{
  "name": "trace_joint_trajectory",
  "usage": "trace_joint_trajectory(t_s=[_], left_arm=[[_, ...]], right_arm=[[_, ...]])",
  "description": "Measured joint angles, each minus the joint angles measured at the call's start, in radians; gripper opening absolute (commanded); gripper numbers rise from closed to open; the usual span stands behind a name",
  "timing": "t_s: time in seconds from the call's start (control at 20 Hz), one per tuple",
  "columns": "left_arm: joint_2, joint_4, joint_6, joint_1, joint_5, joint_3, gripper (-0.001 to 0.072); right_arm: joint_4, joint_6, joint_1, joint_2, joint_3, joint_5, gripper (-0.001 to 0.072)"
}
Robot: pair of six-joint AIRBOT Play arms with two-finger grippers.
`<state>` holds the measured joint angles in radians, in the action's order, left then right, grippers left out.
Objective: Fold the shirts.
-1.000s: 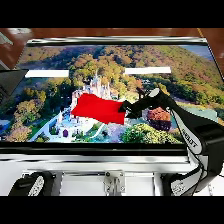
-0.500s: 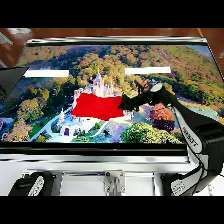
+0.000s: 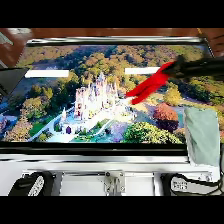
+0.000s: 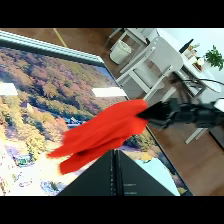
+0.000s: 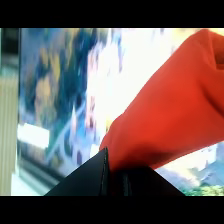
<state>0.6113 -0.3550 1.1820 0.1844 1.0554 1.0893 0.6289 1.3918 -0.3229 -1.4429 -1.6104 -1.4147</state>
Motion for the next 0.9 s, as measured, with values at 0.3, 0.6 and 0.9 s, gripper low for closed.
trace_joint_trajectory(t_s=[0.3, 0.6, 0.9], left_arm=[[0.0, -0.004, -0.001, 0.0, 0.003, 0.0, 0.0038], [0.0, -0.004, 0.0, 0.0, 0.023, 0.0, 0.0038], [0.007, -0.004, 0.001, 0.0, 0.026, 0.0, 0.0038]], right_arm=[[0.021, 0.035, -0.379, 0.077, -0.037, -0.021, 0.0073], [0.169, -0.079, -0.533, 0.09, -0.043, -0.064, 0.0073], [0.297, -0.148, -0.555, 0.093, -0.043, -0.107, 0.0073]])
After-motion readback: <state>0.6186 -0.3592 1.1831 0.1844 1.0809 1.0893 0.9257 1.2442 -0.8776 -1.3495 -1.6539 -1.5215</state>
